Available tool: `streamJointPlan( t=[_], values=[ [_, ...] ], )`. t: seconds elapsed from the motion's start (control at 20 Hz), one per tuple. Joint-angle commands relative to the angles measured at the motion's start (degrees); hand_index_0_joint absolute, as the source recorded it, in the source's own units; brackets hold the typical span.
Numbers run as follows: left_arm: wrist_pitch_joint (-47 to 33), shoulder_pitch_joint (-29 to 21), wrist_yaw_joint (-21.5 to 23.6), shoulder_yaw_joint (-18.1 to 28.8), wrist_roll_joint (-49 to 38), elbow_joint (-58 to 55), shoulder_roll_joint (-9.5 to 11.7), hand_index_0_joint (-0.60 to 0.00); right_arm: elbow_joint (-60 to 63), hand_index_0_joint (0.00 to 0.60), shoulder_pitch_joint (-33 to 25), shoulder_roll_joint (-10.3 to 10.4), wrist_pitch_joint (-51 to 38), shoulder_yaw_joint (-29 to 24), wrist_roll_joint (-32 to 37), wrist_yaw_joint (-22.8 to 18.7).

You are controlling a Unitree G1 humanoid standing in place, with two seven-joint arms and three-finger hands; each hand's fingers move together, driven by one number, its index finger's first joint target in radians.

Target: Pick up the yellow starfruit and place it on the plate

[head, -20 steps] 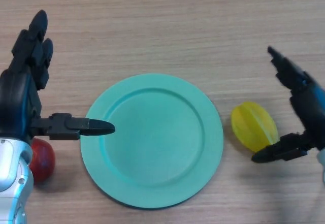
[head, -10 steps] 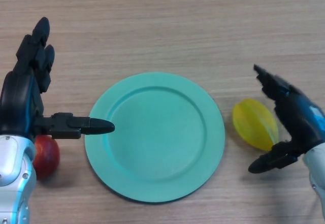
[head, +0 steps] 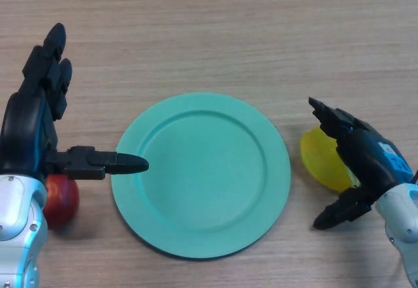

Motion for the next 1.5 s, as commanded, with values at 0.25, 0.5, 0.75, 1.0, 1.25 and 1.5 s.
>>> streamJointPlan(
  t=[0.25, 0.5, 0.75, 1.0, 1.25, 1.5],
  values=[
    [-7.89, -0.39, 1.3, 4.58, 2.24, -5.86, 2.33, 0.0, 0.31, 0.6, -2.82, -5.18, -11.61, -2.78, -13.03, -8.47],
    [-8.39, 0.01, 2.13, 4.92, 1.85, -7.07, 2.09, 0.0, -3.31, 0.6, -2.01, -4.84, -11.05, -3.05, -11.82, -7.07],
    [-7.35, -0.04, 1.87, 5.03, 1.15, -7.71, 2.23, 0.0, -9.6, 0.6, -2.66, -3.1, -10.77, -1.88, -10.88, -3.93],
    [-7.07, 0.14, 1.72, 5.57, 0.07, -8.11, 2.28, 0.0, -12.45, 0.6, -5.49, 0.75, -12.65, 1.96, -9.52, -2.11],
    [-6.64, 0.4, 1.13, 6.74, -0.93, -8.57, 2.85, 0.0, -12.83, 0.6, -7.82, 4.58, -6.77, 10.49, 3.07, -0.36],
    [-7.78, 0.35, 0.75, 7.76, -1.8, -7.7, 3.22, 0.0, -13.71, 0.6, -10.57, 4.84, 3.87, 24.03, 22.58, -6.65]
  ],
)
